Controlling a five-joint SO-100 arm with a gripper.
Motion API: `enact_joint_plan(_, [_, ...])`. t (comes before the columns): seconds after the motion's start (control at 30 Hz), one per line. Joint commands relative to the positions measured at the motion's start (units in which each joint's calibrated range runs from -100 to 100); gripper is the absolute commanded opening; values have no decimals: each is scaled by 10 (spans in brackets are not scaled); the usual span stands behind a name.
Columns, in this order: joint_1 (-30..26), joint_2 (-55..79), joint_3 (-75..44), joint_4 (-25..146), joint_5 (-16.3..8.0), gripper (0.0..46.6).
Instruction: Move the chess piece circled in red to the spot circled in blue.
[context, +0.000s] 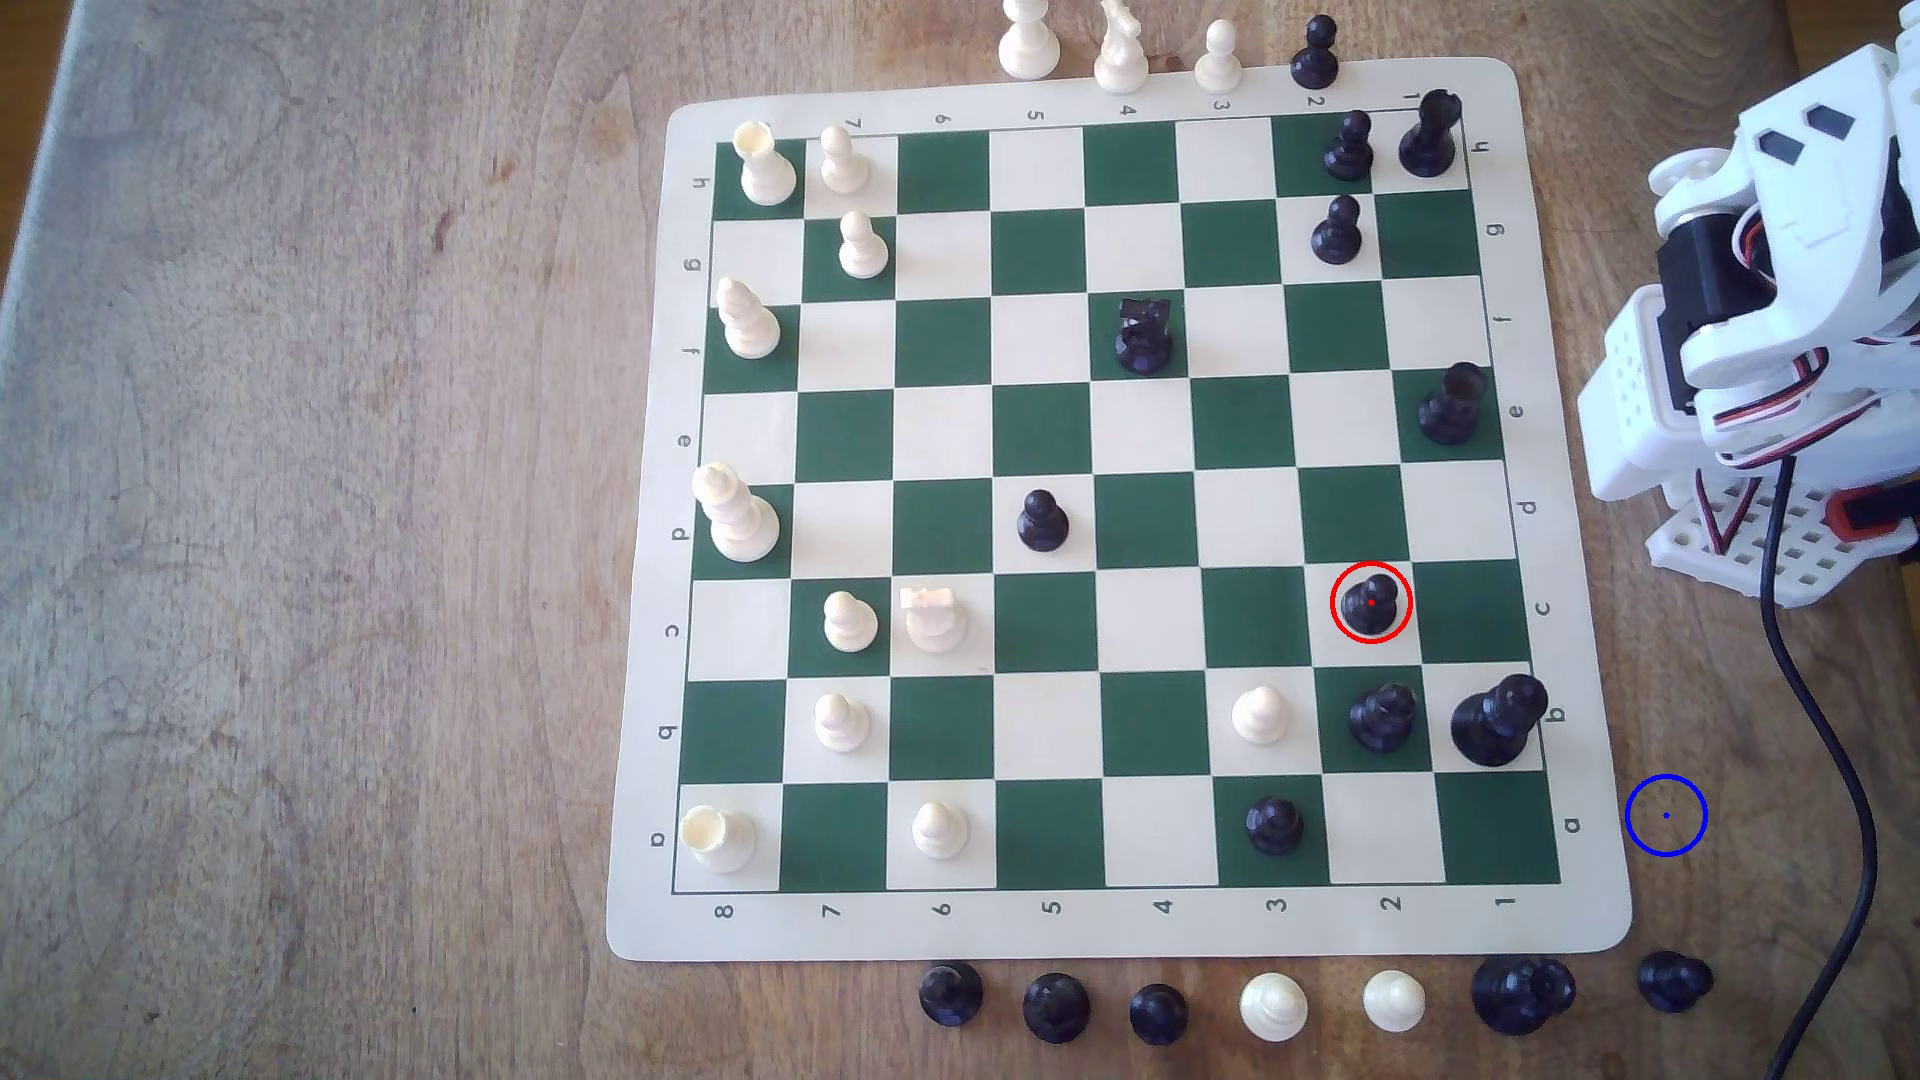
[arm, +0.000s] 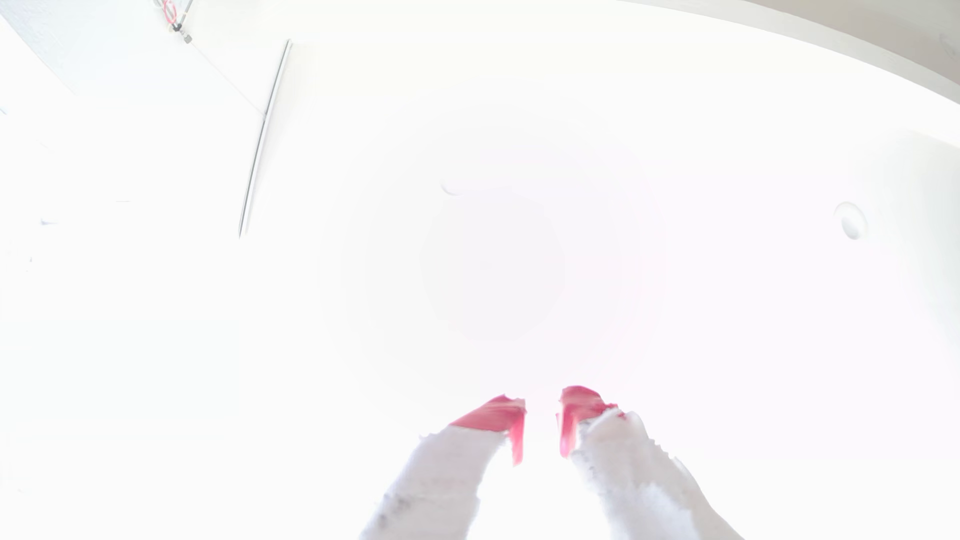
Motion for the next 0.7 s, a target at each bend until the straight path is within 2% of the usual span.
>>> enact_joint_plan(0.0, [-14,-1,12,-8,28,26])
enact_joint_plan(0.43, [-12,-1,12,4,28,26])
enact_joint_plan(0.67, [-56,0,-59,384,25,26])
